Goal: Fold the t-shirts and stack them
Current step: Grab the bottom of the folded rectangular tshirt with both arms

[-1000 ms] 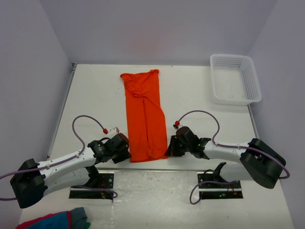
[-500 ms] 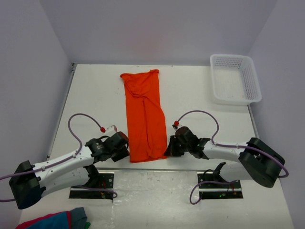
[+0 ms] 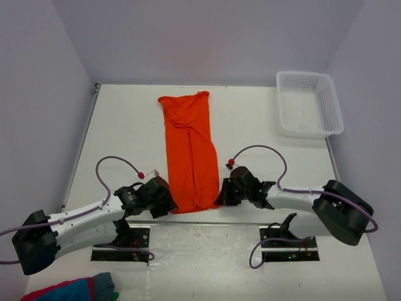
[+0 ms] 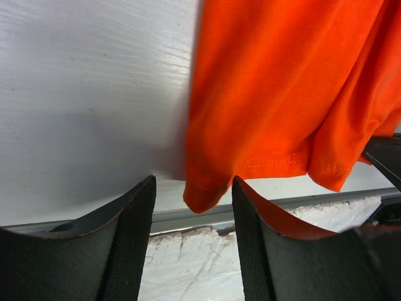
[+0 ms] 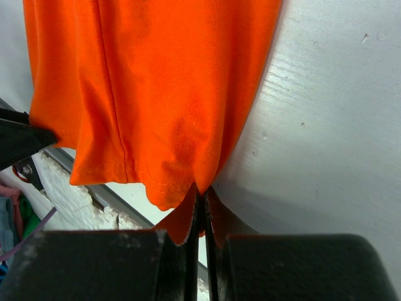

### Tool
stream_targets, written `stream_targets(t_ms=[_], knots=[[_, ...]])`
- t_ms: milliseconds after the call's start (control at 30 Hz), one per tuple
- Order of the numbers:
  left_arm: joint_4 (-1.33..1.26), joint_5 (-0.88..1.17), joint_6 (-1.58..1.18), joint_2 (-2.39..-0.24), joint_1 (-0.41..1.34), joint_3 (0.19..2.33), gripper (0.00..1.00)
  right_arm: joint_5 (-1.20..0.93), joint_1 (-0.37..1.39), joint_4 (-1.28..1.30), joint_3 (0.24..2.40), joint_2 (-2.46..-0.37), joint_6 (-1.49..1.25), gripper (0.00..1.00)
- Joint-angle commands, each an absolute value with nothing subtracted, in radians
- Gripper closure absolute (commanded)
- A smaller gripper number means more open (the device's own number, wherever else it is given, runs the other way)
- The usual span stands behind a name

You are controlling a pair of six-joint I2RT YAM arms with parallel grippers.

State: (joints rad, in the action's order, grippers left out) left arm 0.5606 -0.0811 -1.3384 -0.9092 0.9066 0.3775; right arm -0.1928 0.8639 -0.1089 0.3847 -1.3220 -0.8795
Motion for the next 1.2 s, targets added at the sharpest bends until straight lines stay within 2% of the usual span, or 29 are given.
stream_targets(t_ms=[0, 267, 533, 600, 633, 667, 733, 1167], knots=[[0.491, -0.038, -1.321, -0.910, 0.913, 0.367, 0.46, -0.143, 0.874, -0.037, 0.361, -1.336, -0.873, 1.00], [0.373, -0.005, -1.327, -0.979, 0.913, 0.336, 0.48, -0.143, 0.873, -0.041, 0.356, -1.342, -0.877, 1.00], [0.304, 0.035, -1.347, -0.997, 0.914, 0.281, 0.64, -0.143, 0.874, -0.048, 0.356, -1.344, -0.880, 1.00], [0.301, 0.037, -1.350, -0.994, 0.914, 0.276, 0.71, -0.144, 0.873, -0.048, 0.356, -1.344, -0.881, 1.00], [0.302, 0.037, -1.350, -0.991, 0.914, 0.273, 0.78, -0.143, 0.874, -0.048, 0.354, -1.345, -0.881, 1.00], [0.302, 0.037, -1.353, -0.977, 0.914, 0.268, 0.88, -0.144, 0.874, -0.048, 0.356, -1.345, -0.881, 1.00], [0.307, 0.035, -1.354, -0.965, 0.914, 0.265, 1.00, -0.144, 0.874, -0.046, 0.354, -1.342, -0.879, 1.00], [0.406, 0.008, -1.362, -0.919, 0.914, 0.281, 1.00, -0.032, 0.877, 0.074, 0.362, -1.273, -0.922, 1.00]])
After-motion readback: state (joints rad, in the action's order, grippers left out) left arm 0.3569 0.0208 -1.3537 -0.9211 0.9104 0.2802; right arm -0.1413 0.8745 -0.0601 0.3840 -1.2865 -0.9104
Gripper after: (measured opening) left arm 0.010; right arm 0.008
